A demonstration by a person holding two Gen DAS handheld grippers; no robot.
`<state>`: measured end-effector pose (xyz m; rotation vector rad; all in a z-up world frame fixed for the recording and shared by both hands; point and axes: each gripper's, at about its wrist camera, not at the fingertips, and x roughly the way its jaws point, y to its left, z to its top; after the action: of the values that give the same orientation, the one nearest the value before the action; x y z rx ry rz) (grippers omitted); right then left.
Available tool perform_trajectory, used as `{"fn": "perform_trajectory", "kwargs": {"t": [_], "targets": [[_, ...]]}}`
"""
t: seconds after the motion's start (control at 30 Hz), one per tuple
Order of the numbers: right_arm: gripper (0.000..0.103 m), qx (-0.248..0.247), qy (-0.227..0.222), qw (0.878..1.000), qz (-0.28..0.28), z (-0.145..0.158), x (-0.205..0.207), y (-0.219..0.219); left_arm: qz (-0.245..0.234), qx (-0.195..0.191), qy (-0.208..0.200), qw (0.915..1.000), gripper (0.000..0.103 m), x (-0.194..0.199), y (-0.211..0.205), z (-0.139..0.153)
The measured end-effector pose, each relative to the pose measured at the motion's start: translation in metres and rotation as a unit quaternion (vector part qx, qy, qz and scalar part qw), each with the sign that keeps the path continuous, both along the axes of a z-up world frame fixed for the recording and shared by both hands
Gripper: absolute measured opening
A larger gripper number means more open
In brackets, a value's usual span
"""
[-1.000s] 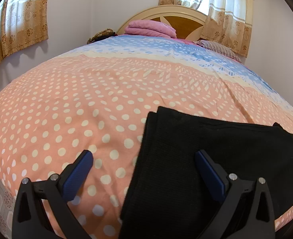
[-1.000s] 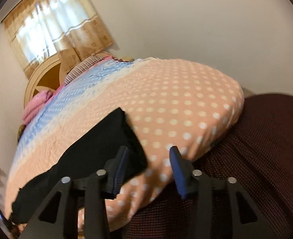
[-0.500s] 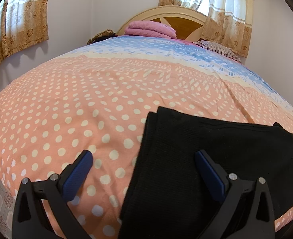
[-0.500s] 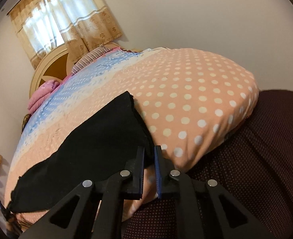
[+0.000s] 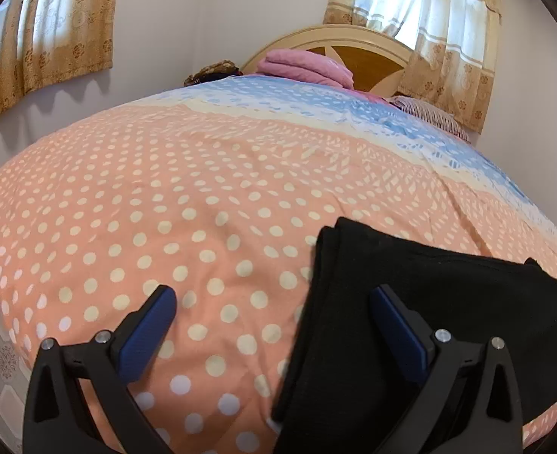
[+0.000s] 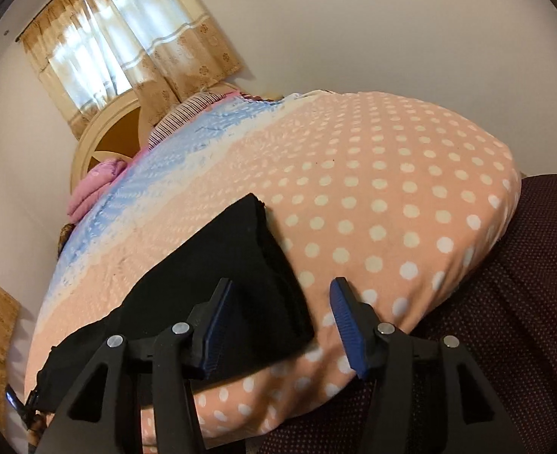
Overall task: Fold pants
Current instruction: 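Grasp the pants leg edge with the right gripper and lift it, then lift the black pants end with the right gripper and fold it over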
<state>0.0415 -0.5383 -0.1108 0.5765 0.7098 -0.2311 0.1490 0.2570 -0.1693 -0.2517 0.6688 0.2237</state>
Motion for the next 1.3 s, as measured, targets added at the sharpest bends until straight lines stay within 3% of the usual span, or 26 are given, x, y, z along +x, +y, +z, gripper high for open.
{"fn": "perform_trajectory", "kwargs": {"t": [0.07,0.23,0.37,0.47,0.53,0.57,0.6,0.63,0.9,1.3], "targets": [[0.054,0.014,-0.006,1.0,0.013,-0.002,-0.006,0.0,-0.002,-0.001,0.002,1.0,0.103,0.003,0.0,0.001],[0.038,0.029,-0.024,0.999,0.016,-0.011,-0.014,-0.004,-0.002,0.003,0.003,1.0,0.103,0.004,-0.002,-0.002],[0.038,0.035,-0.047,0.998,0.03,-0.012,-0.009,0.004,-0.003,0.001,0.007,1.0,0.103,0.007,-0.002,-0.003],[0.037,0.008,-0.042,0.999,0.029,-0.015,-0.002,0.01,-0.003,-0.001,0.005,1.0,0.103,0.006,-0.001,-0.003],[0.036,0.023,-0.049,0.998,0.028,-0.017,-0.002,0.006,-0.004,0.0,0.006,1.0,0.103,0.006,-0.001,-0.003],[0.033,0.036,-0.053,0.998,0.026,-0.017,-0.002,0.003,-0.004,0.0,0.005,1.0,0.103,0.006,-0.001,-0.003],[0.018,0.039,-0.052,0.998,0.024,-0.018,-0.002,0.002,-0.004,0.0,0.004,1.0,0.103,0.006,-0.001,-0.003],[0.015,0.045,-0.051,0.997,0.025,-0.02,-0.003,0.0,-0.005,0.0,0.004,1.0,0.103,0.006,-0.001,-0.003],[0.013,0.05,-0.066,0.996,0.021,-0.016,-0.005,0.006,-0.004,0.002,0.008,1.0,0.103,0.008,0.0,-0.004],[0.012,-0.014,-0.116,0.99,0.073,0.045,0.004,0.059,-0.006,0.002,0.004,1.0,0.103,0.009,-0.001,-0.004]]}}
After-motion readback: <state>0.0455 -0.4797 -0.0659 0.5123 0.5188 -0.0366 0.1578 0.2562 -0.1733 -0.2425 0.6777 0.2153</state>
